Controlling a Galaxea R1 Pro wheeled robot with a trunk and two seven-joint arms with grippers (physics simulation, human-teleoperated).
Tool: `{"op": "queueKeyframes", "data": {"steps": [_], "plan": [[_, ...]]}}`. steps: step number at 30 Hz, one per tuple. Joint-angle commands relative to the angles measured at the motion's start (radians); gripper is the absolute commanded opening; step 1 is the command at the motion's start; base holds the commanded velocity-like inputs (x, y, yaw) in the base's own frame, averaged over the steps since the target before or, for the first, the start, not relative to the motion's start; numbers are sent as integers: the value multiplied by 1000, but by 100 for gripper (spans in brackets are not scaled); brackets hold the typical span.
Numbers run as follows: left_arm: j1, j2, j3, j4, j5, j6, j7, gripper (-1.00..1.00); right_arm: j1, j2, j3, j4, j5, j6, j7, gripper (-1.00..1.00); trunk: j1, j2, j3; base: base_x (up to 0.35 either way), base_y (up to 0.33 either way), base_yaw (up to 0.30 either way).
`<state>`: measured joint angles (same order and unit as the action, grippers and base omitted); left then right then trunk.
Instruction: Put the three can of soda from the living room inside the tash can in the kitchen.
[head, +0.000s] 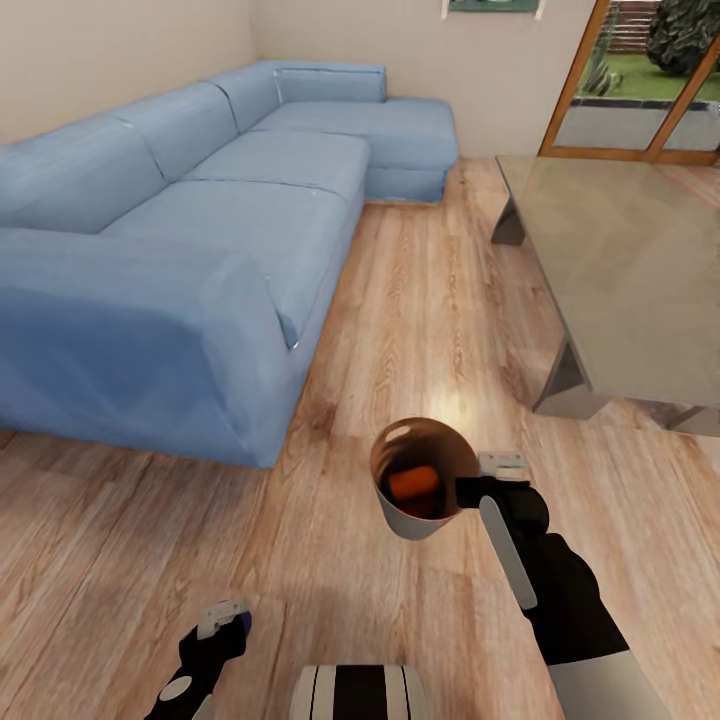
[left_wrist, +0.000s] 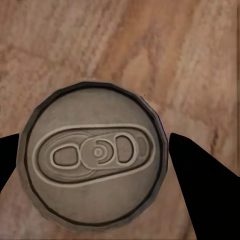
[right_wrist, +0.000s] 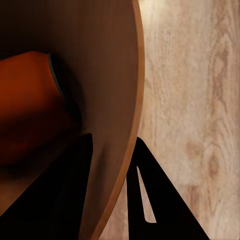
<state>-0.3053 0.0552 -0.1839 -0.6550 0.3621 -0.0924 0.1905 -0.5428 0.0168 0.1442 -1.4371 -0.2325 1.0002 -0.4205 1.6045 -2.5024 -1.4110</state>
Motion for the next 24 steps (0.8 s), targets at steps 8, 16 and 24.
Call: {"op": "queueKeyframes", "data": {"steps": [8, 16, 24], "plan": [[0, 0, -1, 0, -2, 0, 1, -100, 0, 0, 0, 0, -2, -2, 2, -100, -4, 2, 31, 0, 0, 0], [0, 0, -2, 0, -2, 0, 0, -100, 0, 0, 0, 0, -2, -2, 2, -100, -28, 44, 65, 0, 0, 0], [0, 0, -1, 0, -2, 0, 0, -100, 0, 0, 0, 0, -2, -2, 2, -100, -58, 100, 102, 0, 0, 0]]}}
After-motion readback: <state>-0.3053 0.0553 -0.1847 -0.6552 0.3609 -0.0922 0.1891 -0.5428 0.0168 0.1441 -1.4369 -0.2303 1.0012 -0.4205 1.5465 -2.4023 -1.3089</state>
